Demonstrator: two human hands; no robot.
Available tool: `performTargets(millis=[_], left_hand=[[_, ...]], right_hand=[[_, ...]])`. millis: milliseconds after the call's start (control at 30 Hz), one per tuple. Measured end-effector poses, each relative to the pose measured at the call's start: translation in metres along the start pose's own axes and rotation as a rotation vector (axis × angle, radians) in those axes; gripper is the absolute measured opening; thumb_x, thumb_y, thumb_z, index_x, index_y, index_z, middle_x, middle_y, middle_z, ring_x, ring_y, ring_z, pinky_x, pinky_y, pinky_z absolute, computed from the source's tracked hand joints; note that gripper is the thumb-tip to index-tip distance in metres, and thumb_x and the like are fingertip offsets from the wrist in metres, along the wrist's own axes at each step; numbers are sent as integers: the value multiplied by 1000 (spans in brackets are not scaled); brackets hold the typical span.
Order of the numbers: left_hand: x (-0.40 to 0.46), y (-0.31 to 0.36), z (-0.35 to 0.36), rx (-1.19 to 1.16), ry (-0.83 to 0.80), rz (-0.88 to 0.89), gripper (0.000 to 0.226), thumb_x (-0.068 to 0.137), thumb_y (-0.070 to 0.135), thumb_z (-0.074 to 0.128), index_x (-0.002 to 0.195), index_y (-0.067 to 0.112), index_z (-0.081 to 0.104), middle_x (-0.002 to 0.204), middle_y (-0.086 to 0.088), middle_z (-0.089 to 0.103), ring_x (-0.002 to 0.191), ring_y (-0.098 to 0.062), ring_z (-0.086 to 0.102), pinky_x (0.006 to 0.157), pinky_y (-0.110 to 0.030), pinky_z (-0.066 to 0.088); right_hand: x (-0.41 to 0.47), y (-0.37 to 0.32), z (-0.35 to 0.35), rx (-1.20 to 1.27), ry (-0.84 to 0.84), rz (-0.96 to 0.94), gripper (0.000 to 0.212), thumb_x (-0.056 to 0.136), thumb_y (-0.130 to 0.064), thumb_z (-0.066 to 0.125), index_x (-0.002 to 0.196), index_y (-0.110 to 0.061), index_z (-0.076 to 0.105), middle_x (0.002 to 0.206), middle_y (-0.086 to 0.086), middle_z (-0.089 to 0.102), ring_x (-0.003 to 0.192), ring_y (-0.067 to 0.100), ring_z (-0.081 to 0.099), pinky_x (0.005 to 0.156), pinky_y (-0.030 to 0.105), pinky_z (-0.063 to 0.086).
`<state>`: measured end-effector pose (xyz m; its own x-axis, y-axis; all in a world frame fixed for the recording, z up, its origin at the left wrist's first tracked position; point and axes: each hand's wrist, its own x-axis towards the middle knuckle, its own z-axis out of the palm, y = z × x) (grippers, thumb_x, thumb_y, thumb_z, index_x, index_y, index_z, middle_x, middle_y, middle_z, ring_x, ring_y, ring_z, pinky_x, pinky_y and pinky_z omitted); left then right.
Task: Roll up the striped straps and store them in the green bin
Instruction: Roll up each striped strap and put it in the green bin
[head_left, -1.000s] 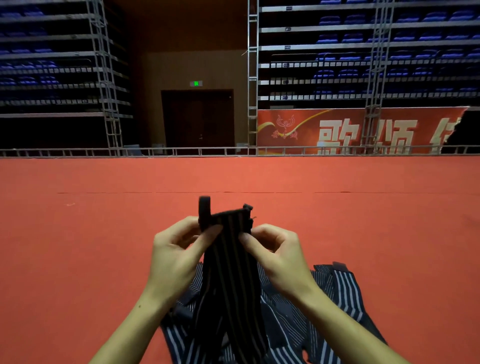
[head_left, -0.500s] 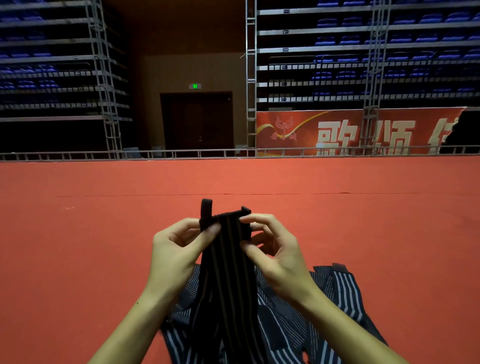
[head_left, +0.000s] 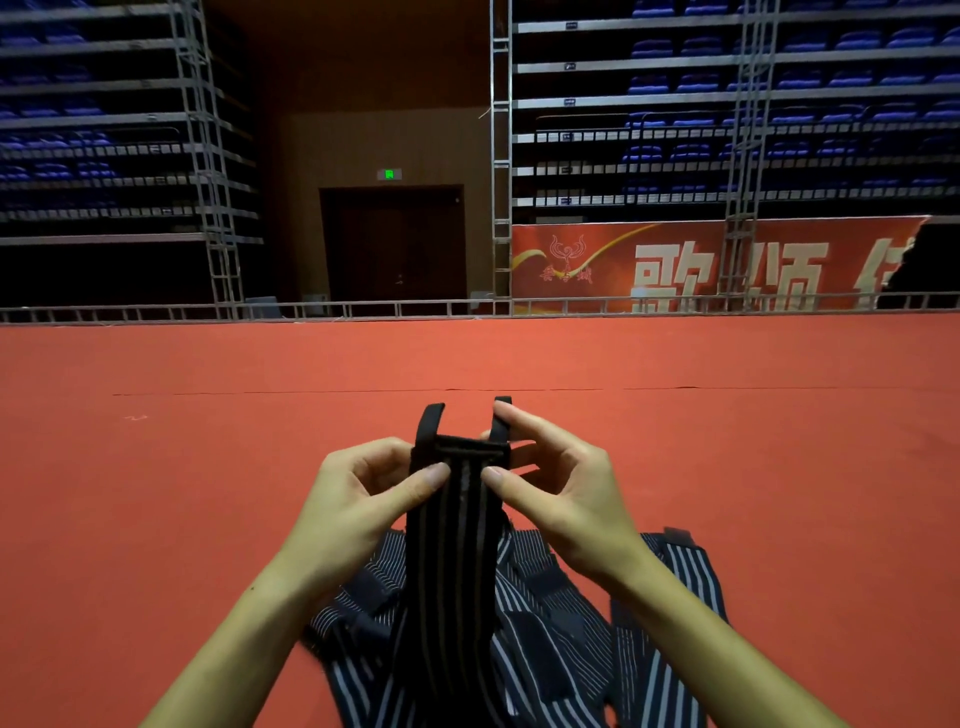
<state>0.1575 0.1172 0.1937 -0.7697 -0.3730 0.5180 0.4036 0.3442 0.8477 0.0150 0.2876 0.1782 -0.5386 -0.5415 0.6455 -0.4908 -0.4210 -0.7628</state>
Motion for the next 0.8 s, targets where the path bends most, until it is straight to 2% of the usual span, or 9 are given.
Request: performTargets(millis=[133, 233, 300, 433, 500, 533, 600, 733, 800], left_hand=[[5, 8, 0, -12, 33, 4, 14, 92, 5, 76, 101, -5, 80, 99, -17, 83, 96, -23, 80, 84, -24, 62], [7, 13, 1, -56, 71, -10, 19, 85, 9, 83, 101, -2, 82, 100, -17, 83, 101, -33, 80, 93, -37, 62], [7, 16, 3, -65, 104, -2, 23, 82, 8, 85, 102, -1, 80, 99, -16, 83, 100, -33, 81, 92, -38, 64], [8, 24, 5, -63, 141, 41, 36, 91, 3, 80, 116, 6, 55, 92, -19, 82, 89, -36, 82, 85, -37, 63], [8, 27, 6, 12, 131, 110, 36, 95, 5, 77, 120, 12, 51, 86, -16, 81, 83, -35, 81, 75, -32, 61], [7, 28, 6, 39, 131, 132, 36, 96, 6, 77, 121, 13, 51, 83, -14, 80, 81, -35, 81, 71, -28, 59], [8, 28, 7, 43, 143, 149, 36, 97, 7, 76, 123, 14, 52, 81, -14, 79, 79, -37, 79, 68, -27, 58], [8, 27, 7, 35, 150, 164, 33, 100, 10, 74, 124, 15, 53, 85, -20, 79, 80, -49, 76, 72, -52, 61], [9, 30, 8, 30, 138, 171, 32, 100, 9, 73, 125, 16, 54, 88, -18, 81, 80, -42, 79, 78, -54, 62]], right_hand=[[7, -6, 1, -65, -22, -36, 58, 93, 0, 78, 142, -29, 65, 122, 1, 79, 105, 27, 77, 90, 59, 63], [10, -9, 2, -95, -32, -65, 57, 93, -1, 77, 141, -30, 65, 122, 0, 78, 104, 25, 77, 88, 56, 64], [12, -10, 2, -92, -30, -74, 58, 93, 1, 77, 141, -29, 65, 123, -1, 78, 104, 24, 77, 89, 52, 65], [16, -12, 2, -53, -18, -56, 58, 94, 7, 75, 139, -27, 66, 121, 0, 79, 103, 22, 78, 85, 33, 62], [18, -16, 2, -54, -13, -52, 57, 94, 8, 74, 139, -27, 66, 120, -2, 79, 103, 20, 78, 82, 28, 60], [19, -17, 2, -59, -15, -57, 57, 95, 7, 74, 140, -27, 66, 121, -2, 79, 104, 21, 78, 83, 30, 61], [18, -19, 2, -78, -24, -81, 59, 97, 3, 74, 146, -27, 62, 123, 1, 77, 104, 27, 77, 86, 42, 64], [13, -18, 4, -58, -73, -79, 61, 100, -4, 73, 150, -33, 55, 116, 9, 76, 98, 38, 77, 92, 63, 61], [14, -18, 6, -34, -75, -73, 61, 99, -3, 73, 149, -33, 56, 113, 14, 76, 99, 44, 76, 93, 68, 58]])
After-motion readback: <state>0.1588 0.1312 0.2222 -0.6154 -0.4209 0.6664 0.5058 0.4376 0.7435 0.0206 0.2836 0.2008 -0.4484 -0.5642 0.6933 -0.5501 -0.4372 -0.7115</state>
